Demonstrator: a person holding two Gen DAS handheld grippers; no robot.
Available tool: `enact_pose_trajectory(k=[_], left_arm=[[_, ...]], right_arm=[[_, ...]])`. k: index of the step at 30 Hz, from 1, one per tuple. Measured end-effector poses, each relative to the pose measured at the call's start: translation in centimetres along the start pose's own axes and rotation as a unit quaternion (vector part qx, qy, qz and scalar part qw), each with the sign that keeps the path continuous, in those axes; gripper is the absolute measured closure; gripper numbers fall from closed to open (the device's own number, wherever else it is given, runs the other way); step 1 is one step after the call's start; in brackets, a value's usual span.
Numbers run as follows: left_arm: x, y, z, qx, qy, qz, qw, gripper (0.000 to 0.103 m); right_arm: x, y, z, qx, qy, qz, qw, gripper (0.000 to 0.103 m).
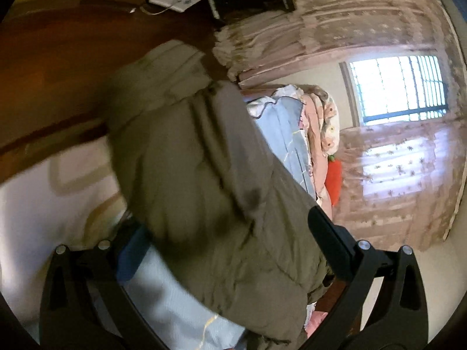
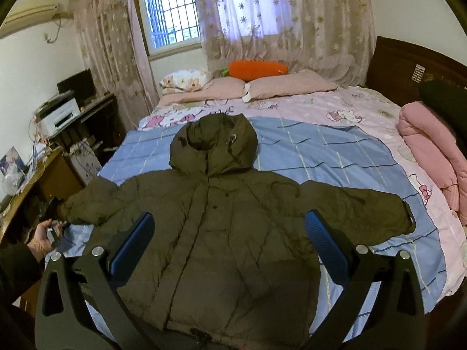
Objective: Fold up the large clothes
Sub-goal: 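Reach the left gripper to the jacket sleeve cuff and grasp it, then lift the held sleeve and carry it across the jacket body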
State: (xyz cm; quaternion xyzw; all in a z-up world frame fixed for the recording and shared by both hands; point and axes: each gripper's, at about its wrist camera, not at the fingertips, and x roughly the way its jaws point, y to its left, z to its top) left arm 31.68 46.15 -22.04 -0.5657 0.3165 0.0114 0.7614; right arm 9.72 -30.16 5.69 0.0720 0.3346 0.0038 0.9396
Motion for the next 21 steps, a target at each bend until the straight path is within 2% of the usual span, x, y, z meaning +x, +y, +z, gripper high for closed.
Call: enact_pose_trajectory(k=[3,4,6,7,8,11,16,19,21], left_arm=[[0.7,-1.2,1.4,0.037,-0.011,0.010,0.9992,0.009],[0.5,-1.1,1.6,0.042,-0.014,0.014,0.9989,0.017],[0.8,-0.7,2.1,0.048,-0.009,0.027,0.9985,0.046],[1.1,-0.7,2.3,0.055,-0.008,0.044,0.9975,0.074],[1.2,-0.6,2.5,0.060,-0.011,0.059,0.9964,0.084],[1.3,-1.2,2.7,0.088,-0.015,0.068,0.9936,0.093],[0.6,-3.4,2.1,0.167,-0.031,0.109,0.9793,0.098],[-0.2,-3.9,1.8,0.171,-0.052,0.100,0.9788,0.099],[-0.2,-4.2,1.7,0.180,-0.051,0.099,0.9774,0.099]], right_arm=[[0.6,0.4,-0.1,-0.005,0.007,0.000,1.000,0.001],[0.8,0.7,-0.1,-0.008,0.009,0.000,1.000,0.001],[1.1,1.0,-0.1,-0.011,0.011,0.000,1.000,0.001],[1.2,1.2,-0.2,-0.014,0.014,-0.001,1.000,0.001],[1.4,1.3,-0.2,-0.015,0.016,-0.001,1.000,0.001],[1.8,1.8,-0.2,-0.020,0.022,0.000,1.000,0.001],[1.7,2.6,-0.1,-0.026,0.021,0.004,0.999,0.001],[1.7,2.7,-0.2,-0.029,0.018,0.004,0.999,0.001],[1.7,2.8,-0.2,-0.029,0.019,0.003,0.999,0.001]])
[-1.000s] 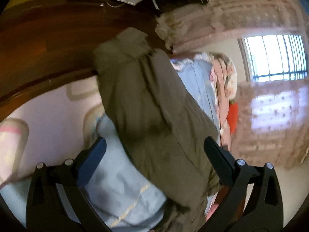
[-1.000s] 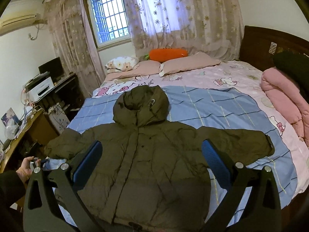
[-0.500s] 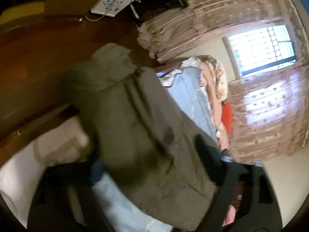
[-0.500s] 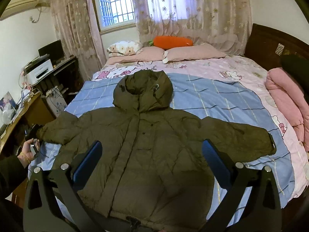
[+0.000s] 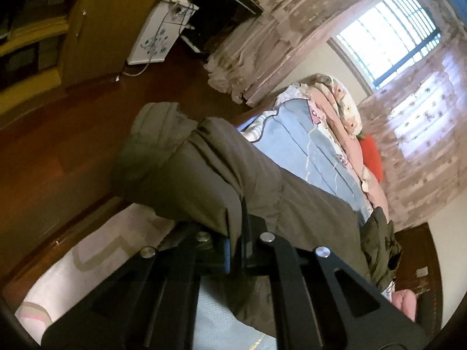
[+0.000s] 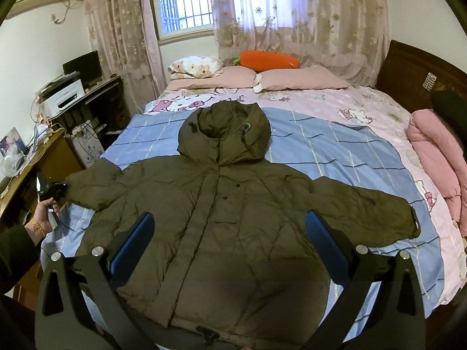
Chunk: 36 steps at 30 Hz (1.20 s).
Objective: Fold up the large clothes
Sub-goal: 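Lift the held sleeve and carry it across the jacket body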
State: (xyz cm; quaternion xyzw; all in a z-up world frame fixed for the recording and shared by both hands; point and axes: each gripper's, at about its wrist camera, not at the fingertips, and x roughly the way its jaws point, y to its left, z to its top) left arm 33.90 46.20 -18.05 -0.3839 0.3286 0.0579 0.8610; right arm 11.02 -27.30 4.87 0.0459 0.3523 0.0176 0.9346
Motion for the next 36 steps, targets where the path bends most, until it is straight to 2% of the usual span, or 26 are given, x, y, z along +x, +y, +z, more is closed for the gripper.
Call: enact_pose_trajectory(k=[9,20,23,26,32,36], left_arm=[[-1.6,-1.0,0.6,0.022,-0.026,0.003,0.9994,0.100],[-4.9,-7.5,1.5,0.102,-0.074,0.016,0.9919,0.100],[-6.4,-11.0,1.1,0.155,-0.093,0.018,0.9834,0.100],[-8.4,-15.4,-0.1,0.215,-0.120,0.009,0.9691,0.100],[-10.7,-22.6,-2.7,0.277,-0.139,-0.017,0.9505,0.100],[-11.0,-26.2,-5.3,0.330,-0.147,-0.006,0.9325,0.100]], right_arm=[[0.0,-0.9,-0.1,0.009,-0.003,-0.009,1.000,0.001],[-1.4,-1.9,-0.2,0.017,-0.021,-0.014,1.000,0.001],[-1.9,-2.2,-0.1,0.023,-0.027,-0.013,0.999,0.001],[-2.5,-2.5,0.0,0.027,-0.034,-0.010,0.999,0.001],[-3.4,-3.2,-0.1,0.037,-0.044,-0.006,0.998,0.001],[-3.9,-3.8,-0.2,0.046,-0.047,-0.004,0.998,0.001]])
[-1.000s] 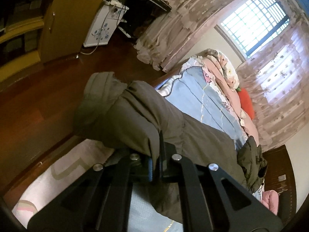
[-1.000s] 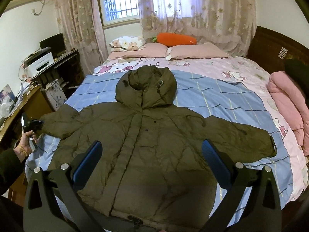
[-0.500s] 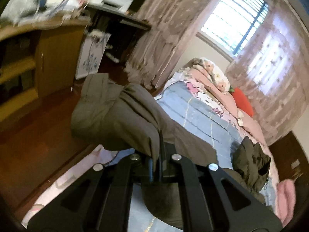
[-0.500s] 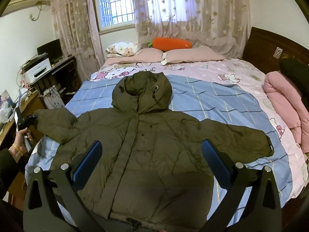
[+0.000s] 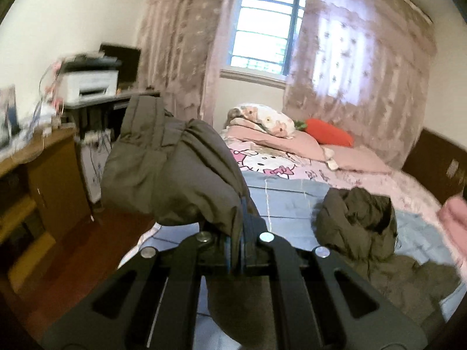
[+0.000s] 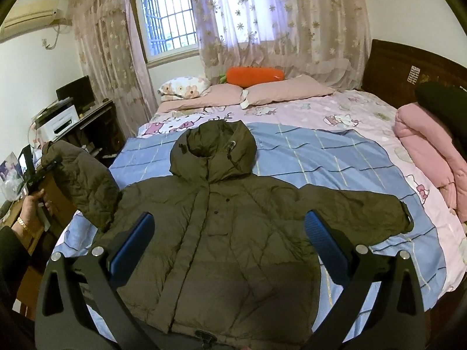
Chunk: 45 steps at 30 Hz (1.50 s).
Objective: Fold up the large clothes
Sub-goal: 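Lift the held sleeve and carry it across the jacket body, then lay the sleeve onto the jacket body and open the left gripper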
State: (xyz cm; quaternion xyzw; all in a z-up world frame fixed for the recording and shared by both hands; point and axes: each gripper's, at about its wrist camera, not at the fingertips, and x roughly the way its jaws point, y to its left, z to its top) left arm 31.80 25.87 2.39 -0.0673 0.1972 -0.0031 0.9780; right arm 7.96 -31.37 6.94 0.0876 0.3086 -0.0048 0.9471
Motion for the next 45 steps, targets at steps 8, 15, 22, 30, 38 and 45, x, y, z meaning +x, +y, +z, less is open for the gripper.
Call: enact_pose_trajectory(k=[8,15,22,30,38,45], left_arm=[[-0.2,-4.8,0.6,0.044,-0.001,-0.001,0.9991,0.100],[-0.8,-9.6,-0.2,0.102,-0.008,-0.022,0.9945,0.100],[-0.6,-13.8,-1.8,0.141,0.002,-0.054,0.9886,0.100],[-0.1,-18.5,-4.1,0.180,0.019,-0.080,0.9802,0.099],[0.7,-23.1,-7.4,0.218,0.038,-0.095,0.9707,0.099],[2.4,-25.9,-10.1,0.236,0.067,-0.098,0.9645,0.099]], right_arm=[[-0.7,-1.2,-0.1,0.012,-0.004,-0.004,1.000,0.001],[-1.1,-1.4,-0.4,0.016,-0.006,-0.004,1.000,0.001],[-1.2,-1.5,-0.3,0.016,-0.007,-0.006,1.000,0.001],[-1.2,-1.8,-0.2,0.019,-0.005,-0.010,1.000,0.001],[-1.2,-2.2,-0.2,0.022,-0.005,-0.010,1.000,0.001],[-1.3,-3.0,-0.5,0.027,-0.004,-0.009,1.000,0.001]])
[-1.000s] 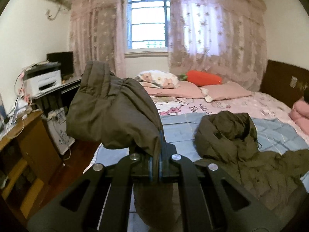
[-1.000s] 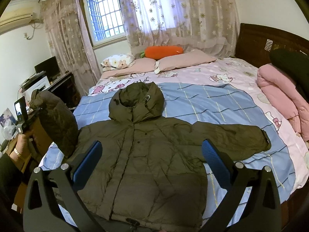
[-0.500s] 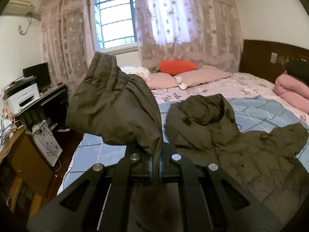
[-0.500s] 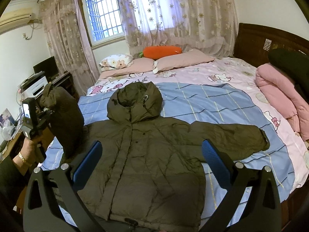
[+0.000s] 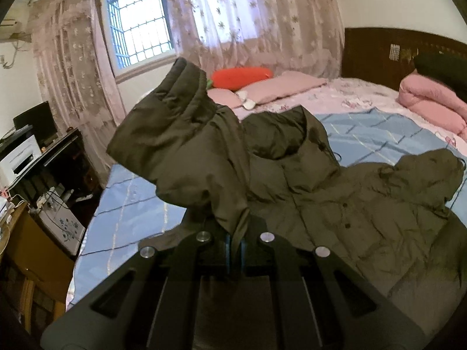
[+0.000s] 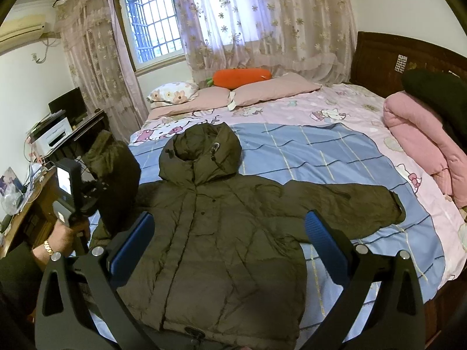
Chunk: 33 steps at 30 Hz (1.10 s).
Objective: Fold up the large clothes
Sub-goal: 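Lay the sleeve onto the jacket body and open the left gripper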
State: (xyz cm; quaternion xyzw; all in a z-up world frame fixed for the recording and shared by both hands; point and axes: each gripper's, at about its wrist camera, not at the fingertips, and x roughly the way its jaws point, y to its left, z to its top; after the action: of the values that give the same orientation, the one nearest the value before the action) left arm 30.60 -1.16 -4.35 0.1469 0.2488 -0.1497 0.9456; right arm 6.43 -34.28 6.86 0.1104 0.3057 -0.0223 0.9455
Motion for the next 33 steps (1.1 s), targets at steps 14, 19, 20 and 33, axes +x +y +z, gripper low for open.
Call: enact_pose_trajectory(k=[14,19,20,33], left_arm=[[4.8,-6.8,-1.6,0.019,0.052,-0.012,0.9984,0.096],[6.6,-9.6,-2.9,0.022,0.080,-0.010,0.9965,0.091],[6.9,-10.0,-3.1,0.023,0.085,-0.008,0.9961,0.091],[6.8,-12.5,-2.3,-0.070,0.110,-0.112,0.9852,0.002]], right_arm=[[-0.3,-1.6,-0.5,0.012,0.006,-0.005,1.000,0.001],[-0.5,-2.5,-0.7,0.016,0.008,-0.006,1.000,0.001],[-0.5,-2.7,-0.6,0.016,0.008,-0.006,1.000,0.001],[-1.0,-4.6,-0.4,0.029,0.000,-0.014,0.999,0.001]])
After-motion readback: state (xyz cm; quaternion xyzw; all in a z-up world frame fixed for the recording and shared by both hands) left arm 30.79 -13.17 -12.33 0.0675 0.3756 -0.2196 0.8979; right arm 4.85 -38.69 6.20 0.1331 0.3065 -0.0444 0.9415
